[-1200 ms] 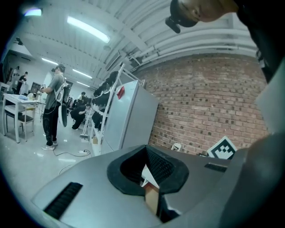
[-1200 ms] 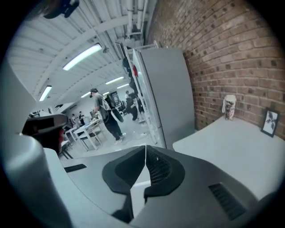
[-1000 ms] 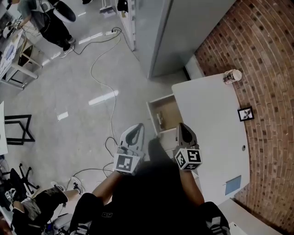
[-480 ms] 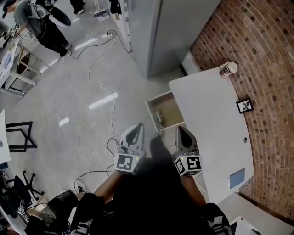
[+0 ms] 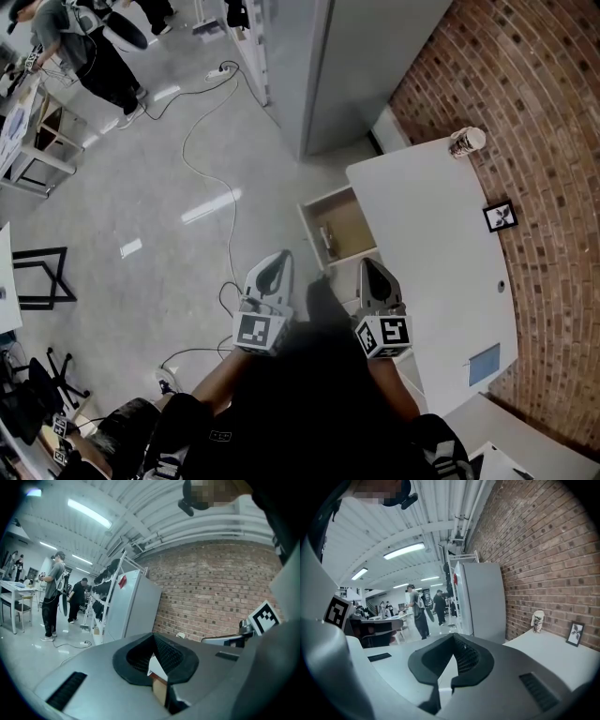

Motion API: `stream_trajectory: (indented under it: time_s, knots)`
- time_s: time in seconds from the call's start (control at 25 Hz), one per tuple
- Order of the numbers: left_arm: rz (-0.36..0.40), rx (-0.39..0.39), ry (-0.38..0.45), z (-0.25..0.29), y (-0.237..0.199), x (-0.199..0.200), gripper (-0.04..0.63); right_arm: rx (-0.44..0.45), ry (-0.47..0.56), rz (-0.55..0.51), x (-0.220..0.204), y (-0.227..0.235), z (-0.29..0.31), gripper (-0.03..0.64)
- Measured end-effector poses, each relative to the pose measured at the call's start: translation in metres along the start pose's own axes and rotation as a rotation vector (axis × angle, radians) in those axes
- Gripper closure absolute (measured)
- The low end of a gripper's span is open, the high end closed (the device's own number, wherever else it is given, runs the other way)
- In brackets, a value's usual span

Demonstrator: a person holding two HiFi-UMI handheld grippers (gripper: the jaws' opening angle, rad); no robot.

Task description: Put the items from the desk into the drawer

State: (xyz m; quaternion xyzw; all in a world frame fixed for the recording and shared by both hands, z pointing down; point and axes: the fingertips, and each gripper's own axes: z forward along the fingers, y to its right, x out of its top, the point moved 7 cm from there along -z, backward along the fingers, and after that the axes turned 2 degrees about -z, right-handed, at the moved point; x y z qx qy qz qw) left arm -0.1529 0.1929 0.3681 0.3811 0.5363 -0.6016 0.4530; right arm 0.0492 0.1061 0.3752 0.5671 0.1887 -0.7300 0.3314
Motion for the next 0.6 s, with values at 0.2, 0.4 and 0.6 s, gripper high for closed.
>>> stream_trajectory:
  time_s: [0.2, 0.4, 0.6]
  knots:
    - [0.004, -0.001, -0.001, 0.0017, -0.0002, 0.0013, 0.598, 0.005, -0.002, -0.003, 0.0008, -0.0001, 0.0015, 0.617]
    - [0.001, 0.001, 0.0, 0.0007, -0.0021, 0.0017, 0.598, 0.001, -0.008, -0.005, 0.0008, -0.001, 0.0022, 0.617]
    - [-0.001, -0.002, -0.002, 0.0014, -0.0047, -0.0004, 0.598, 0.003, -0.004, -0.006, -0.0008, -0.0022, 0.0041, 0.617]
